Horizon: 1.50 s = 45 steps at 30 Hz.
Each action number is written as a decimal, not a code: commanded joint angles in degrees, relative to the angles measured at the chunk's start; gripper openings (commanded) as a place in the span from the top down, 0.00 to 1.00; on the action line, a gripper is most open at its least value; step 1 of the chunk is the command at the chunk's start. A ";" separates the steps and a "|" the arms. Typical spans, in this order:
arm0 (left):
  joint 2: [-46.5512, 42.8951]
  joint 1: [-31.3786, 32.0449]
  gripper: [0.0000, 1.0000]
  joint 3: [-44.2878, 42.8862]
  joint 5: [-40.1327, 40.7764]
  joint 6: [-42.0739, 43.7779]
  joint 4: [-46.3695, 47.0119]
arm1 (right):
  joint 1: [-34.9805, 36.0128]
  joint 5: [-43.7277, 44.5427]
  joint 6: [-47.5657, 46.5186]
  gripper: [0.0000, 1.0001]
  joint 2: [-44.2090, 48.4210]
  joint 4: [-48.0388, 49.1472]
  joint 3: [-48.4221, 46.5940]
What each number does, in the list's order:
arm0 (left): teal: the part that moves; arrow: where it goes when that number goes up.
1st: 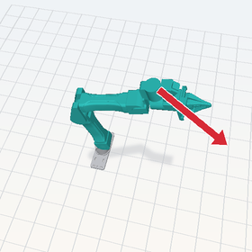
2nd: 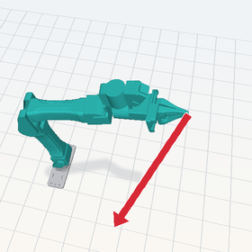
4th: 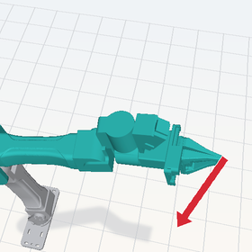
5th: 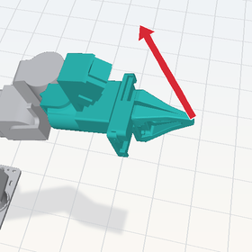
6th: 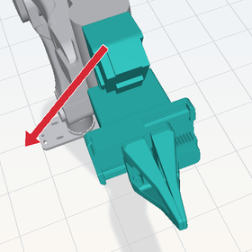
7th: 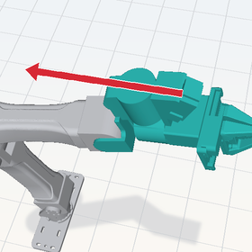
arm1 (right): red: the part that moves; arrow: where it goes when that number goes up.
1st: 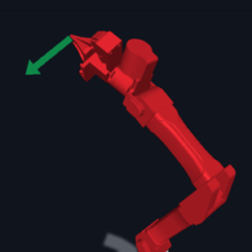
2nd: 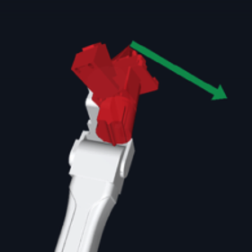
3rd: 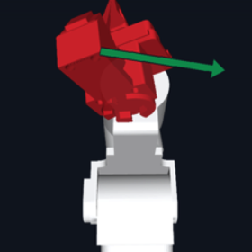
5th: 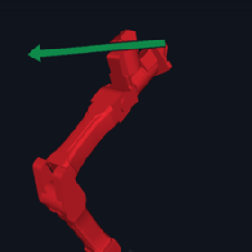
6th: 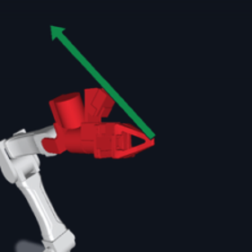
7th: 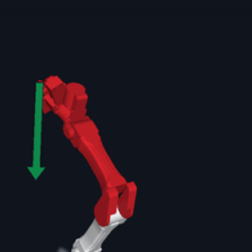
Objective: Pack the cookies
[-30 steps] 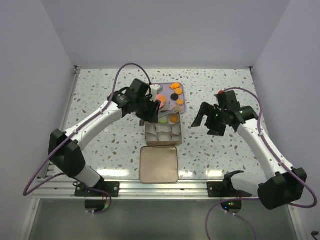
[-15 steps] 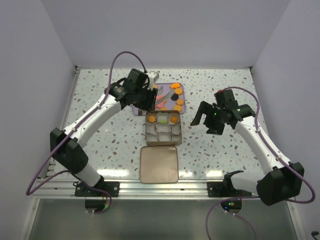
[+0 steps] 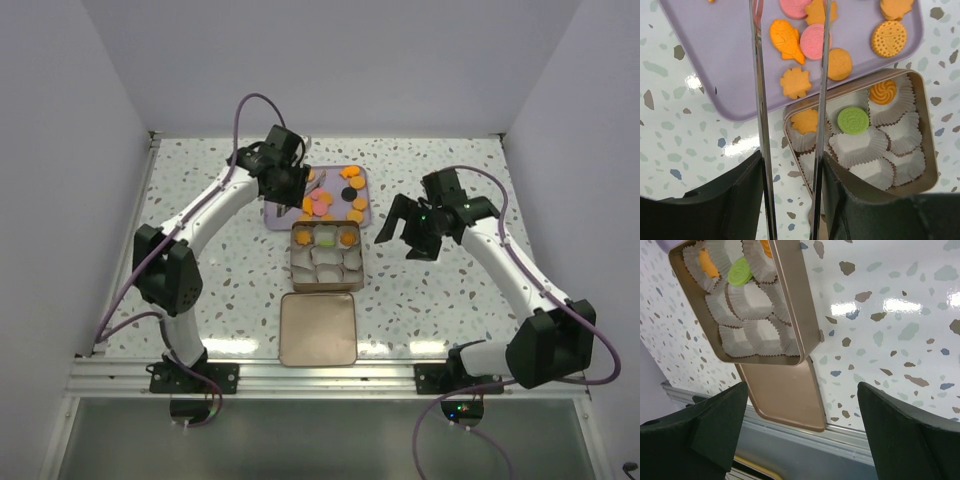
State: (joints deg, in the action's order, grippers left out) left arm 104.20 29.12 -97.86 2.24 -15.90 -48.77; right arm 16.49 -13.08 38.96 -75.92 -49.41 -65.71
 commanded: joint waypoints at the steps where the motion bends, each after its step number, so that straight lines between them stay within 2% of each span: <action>1: 3.89 -0.47 0.49 -3.21 2.06 -1.15 0.08 | -0.06 -2.30 -0.81 0.06 -1.86 2.65 -2.75; 11: 13.30 -1.44 0.49 -13.57 4.35 -3.26 -3.69 | -0.14 -6.25 -3.36 0.06 -8.98 3.97 -6.09; 25: 18.40 -1.44 0.49 -14.55 5.23 -6.95 -5.10 | -1.02 -10.03 -8.20 0.06 -13.81 2.12 -8.82; 32: 22.71 -1.44 0.50 -19.11 5.58 -7.21 -7.12 | -1.20 -12.32 -8.55 0.06 -14.52 2.65 -7.06; 35: 23.41 -1.44 0.53 -19.91 5.76 -7.21 -7.56 | -1.20 -13.02 -8.46 0.07 -14.43 2.56 -6.18; 40: 23.06 -1.79 0.67 -19.73 6.55 -6.95 -7.21 | -1.20 -13.46 -7.67 0.07 -12.68 3.18 -3.20; 45: 20.44 -2.14 0.68 -20.44 6.55 -6.25 -6.77 | -1.20 -13.03 -5.65 0.07 -10.57 4.40 -1.44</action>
State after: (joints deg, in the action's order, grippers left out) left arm 127.70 27.92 -115.33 7.70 -22.00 -55.83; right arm 15.62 -25.08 32.14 -89.84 -46.52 -67.70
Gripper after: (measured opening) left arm 0.425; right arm 0.931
